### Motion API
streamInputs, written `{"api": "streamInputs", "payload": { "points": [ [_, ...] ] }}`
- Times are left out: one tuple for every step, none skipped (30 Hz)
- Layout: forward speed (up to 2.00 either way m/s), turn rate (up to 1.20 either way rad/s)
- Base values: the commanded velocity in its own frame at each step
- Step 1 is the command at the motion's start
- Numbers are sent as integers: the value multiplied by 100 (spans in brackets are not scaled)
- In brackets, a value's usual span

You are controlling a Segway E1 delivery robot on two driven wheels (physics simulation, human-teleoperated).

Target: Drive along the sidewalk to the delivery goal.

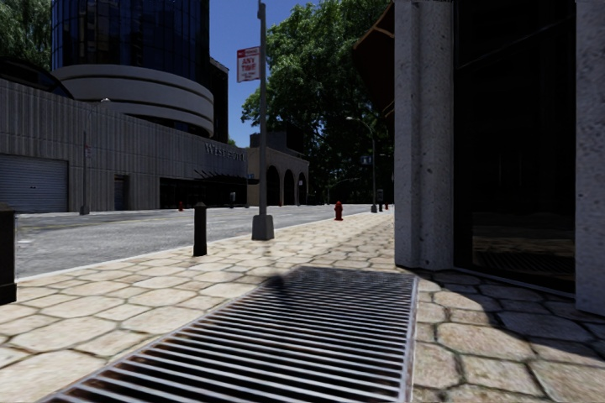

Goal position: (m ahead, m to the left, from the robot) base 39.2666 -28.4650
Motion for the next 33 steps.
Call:
{"api": "streamInputs", "payload": {
  "points": [
    [200,0],
    [200,0],
    [200,0],
    [200,0],
    [200,0],
    [200,0],
    [200,0],
    [200,0],
    [200,0],
    [200,0],
    [200,0],
    [200,0],
    [200,0],
    [200,0],
    [200,0],
    [200,0],
    [200,0],
    [200,0],
    [200,0],
    [200,0],
    [200,0],
    [200,0],
    [200,0],
    [200,0],
    [200,0],
    [200,0],
    [200,0],
    [200,0],
    [200,0],
    [200,0],
    [200,0],
    [200,0],
    [200,-9]
  ]
}}
